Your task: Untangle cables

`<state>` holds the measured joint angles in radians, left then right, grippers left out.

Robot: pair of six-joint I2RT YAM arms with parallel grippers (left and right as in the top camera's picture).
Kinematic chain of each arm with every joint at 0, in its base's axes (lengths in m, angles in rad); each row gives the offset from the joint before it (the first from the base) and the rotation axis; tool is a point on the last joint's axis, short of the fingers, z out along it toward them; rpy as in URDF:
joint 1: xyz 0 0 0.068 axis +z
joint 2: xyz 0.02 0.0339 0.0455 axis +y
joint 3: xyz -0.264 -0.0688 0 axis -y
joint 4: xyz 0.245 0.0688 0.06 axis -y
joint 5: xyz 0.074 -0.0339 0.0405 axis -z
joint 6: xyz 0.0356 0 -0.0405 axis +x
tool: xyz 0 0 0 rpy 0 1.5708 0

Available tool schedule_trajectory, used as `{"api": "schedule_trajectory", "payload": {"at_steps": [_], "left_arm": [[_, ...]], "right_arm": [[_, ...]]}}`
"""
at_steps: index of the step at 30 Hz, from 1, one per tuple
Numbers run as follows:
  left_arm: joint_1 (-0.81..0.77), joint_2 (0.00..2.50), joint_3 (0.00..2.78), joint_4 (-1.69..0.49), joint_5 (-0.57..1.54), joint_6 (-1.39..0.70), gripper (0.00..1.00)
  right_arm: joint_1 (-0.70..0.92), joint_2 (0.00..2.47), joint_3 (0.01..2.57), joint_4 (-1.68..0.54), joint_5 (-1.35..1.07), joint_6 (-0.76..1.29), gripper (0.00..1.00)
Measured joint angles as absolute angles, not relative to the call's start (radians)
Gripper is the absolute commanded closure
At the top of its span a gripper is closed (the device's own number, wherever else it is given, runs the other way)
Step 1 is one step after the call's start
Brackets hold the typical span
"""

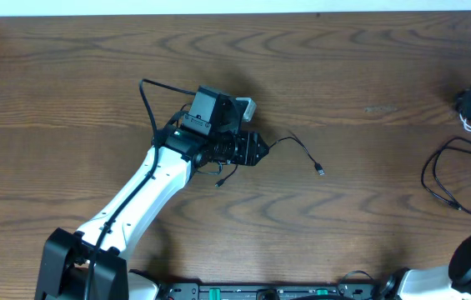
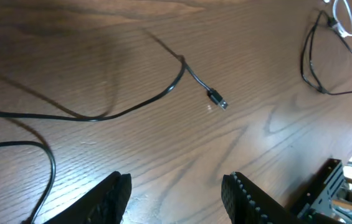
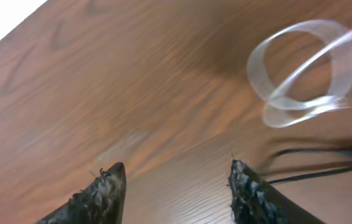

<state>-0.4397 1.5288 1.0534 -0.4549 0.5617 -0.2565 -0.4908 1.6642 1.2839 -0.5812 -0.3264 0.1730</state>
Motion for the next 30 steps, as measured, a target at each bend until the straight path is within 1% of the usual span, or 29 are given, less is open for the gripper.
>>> {"api": "schedule_trajectory", "payload": {"at_steps": [5,11,19,25,30], "left_arm": [[-0.440,1.529,1.053,-0.470,0.522,-0.257,0.48],[-0.440,1.529,1.053,-0.536,0.390,-0.261,0.48],[-0.435,1.529,1.053,-0.614,0.170,-0.319,0.48],[-0.382,1.529,1.053,-0.618,0.117,-0.390,0.48],[-0.330,1.529,1.053,-0.619,0.101,-0.454,0.48]], "right_arm": [[-0.408,1.733,1.284,-0.653,-0.487,0.172,0.45],[-0.210,1.819,1.284,-0.729,-0.586,0.171,0.44],[0.060,1.878,1.284,-0.736,-0.616,0.171,0.44],[0.227,1.899,1.284,-0.702,-0.616,0.215,0.45],[0.323,1.913,1.284,-0.636,-0.577,0.338,0.45]]}}
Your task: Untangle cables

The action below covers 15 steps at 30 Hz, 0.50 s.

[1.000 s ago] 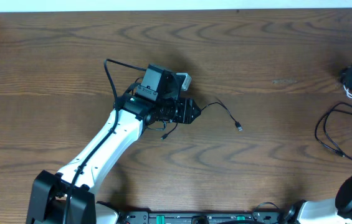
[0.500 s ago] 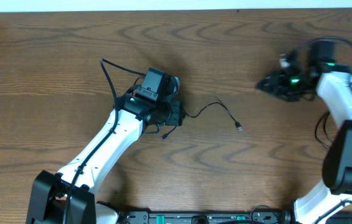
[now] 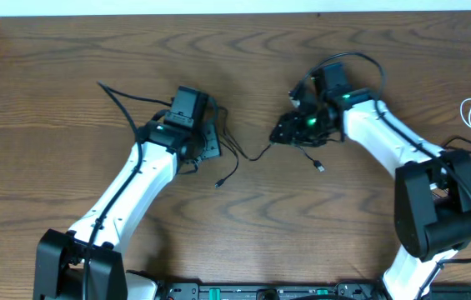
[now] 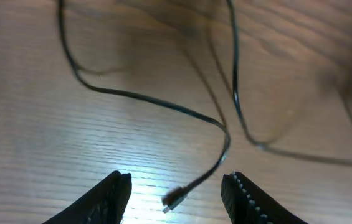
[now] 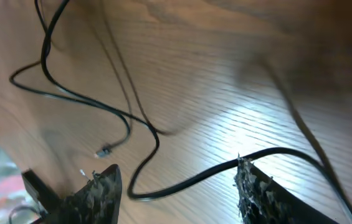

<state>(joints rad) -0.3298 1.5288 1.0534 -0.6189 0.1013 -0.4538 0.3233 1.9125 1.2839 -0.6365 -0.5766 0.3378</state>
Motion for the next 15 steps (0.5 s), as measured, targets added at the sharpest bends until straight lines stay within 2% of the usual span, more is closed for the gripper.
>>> {"api": "schedule_trajectory", "payload": {"at_steps": [5,15], "left_arm": [[-0.310,1.529,1.053,-0.619,0.098,-0.504,0.48],[-0.309,1.529,1.053,-0.624,0.098,-0.527,0.48]], "right_arm": [[0.394,1.913,1.284,-0.588,-0.458,0.482,0.44],[0.477,1.913,1.284,-0.584,-0.362,0.579,0.57]]}}
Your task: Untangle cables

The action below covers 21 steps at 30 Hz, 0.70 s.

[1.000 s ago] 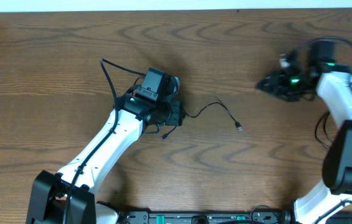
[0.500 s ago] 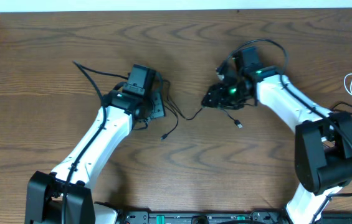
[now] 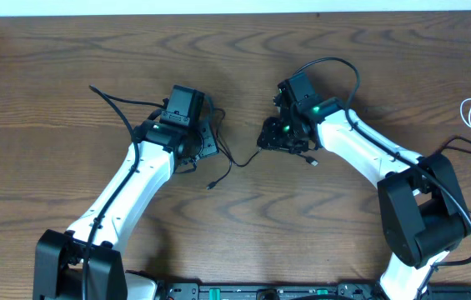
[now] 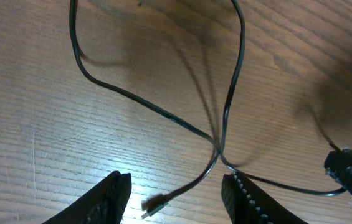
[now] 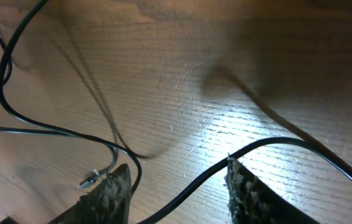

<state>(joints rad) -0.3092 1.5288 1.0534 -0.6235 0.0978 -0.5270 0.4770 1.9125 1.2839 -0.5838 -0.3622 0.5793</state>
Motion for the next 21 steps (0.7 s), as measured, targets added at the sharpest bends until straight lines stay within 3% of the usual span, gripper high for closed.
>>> {"api": "schedule_trajectory", "payload": {"at_steps": [21], "left_arm": [[-0.309,1.584,1.053,-0.564,0.102,-0.567,0.48]], "right_arm": [[0.477,1.858,1.284,-0.675,-0.367,0.617,0.55]]}}
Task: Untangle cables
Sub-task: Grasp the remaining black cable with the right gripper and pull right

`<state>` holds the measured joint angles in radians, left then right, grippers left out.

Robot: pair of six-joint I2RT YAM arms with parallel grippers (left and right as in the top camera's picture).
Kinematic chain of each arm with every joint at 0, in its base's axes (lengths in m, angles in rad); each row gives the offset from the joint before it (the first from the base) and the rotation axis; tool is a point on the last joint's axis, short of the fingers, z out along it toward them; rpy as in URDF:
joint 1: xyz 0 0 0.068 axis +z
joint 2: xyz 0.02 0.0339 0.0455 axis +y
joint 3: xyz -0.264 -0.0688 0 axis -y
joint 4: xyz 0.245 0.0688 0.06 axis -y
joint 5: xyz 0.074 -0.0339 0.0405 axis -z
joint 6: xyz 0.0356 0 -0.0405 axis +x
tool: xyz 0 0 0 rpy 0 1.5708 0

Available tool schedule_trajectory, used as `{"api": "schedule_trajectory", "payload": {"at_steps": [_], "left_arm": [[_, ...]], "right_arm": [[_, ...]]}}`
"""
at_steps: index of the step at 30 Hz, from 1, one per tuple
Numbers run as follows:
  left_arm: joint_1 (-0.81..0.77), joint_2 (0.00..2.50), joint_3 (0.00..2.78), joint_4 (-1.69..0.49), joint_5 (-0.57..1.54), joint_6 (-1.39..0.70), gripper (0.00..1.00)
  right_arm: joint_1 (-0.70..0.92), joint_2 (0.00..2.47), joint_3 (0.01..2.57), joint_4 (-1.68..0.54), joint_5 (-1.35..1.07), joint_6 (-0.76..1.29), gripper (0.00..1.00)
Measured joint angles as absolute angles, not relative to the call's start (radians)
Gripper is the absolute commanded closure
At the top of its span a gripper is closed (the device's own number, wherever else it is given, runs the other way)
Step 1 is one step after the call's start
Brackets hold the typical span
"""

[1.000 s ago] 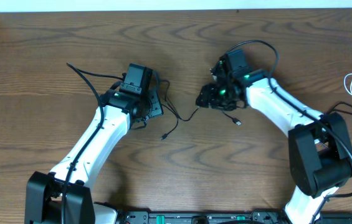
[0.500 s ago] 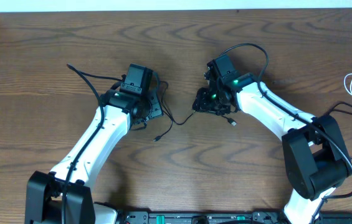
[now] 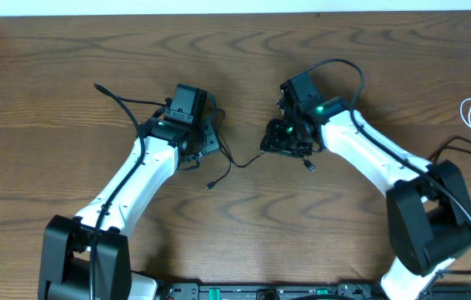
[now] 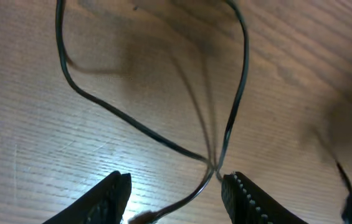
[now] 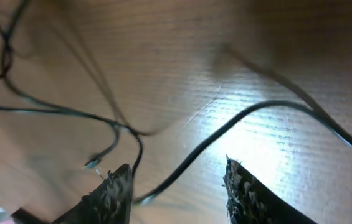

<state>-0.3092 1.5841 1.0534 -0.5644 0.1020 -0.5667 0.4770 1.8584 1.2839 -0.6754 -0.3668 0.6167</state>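
A thin black cable [image 3: 239, 160] lies on the wooden table between my two grippers, with one plug [image 3: 208, 185] near the left arm and another plug [image 3: 308, 167] under the right arm. My left gripper [image 3: 210, 142] is open low over it. In the left wrist view the cable [image 4: 132, 124] forms a loop that crosses itself just ahead of the left gripper [image 4: 176, 202], and one end runs between the fingers. My right gripper [image 3: 273, 142] is also open. In the right wrist view the cable [image 5: 238, 121] passes between the fingers of the right gripper [image 5: 176, 193].
A coiled white cable and a second black cable [image 3: 460, 148] lie at the table's right edge. The left arm's own lead [image 3: 122, 104] arcs over the table behind that arm.
Both grippers have shifted only slightly and stay open. The cable's crossing point now sits closer to the left fingers, and the cable runs lower between the right fingers.
At first my left gripper was open over the black cable at mid table, and my right gripper was at the far right by the white cable. Then the right arm was at the centre and the left arm further left. Both now flank the cable, open.
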Motion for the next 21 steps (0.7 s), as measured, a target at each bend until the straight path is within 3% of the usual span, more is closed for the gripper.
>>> {"api": "schedule_trajectory", "payload": {"at_steps": [17,21], "left_arm": [[-0.309,1.710,1.053,-0.444,0.126,-0.658,0.48],[-0.310,1.711,1.053,-0.384,0.150,-0.664,0.61]], "right_arm": [[0.539,1.819,1.284,-0.693,-0.305,0.664,0.45],[0.557,1.828,1.284,-0.680,-0.260,0.694,0.47]]}}
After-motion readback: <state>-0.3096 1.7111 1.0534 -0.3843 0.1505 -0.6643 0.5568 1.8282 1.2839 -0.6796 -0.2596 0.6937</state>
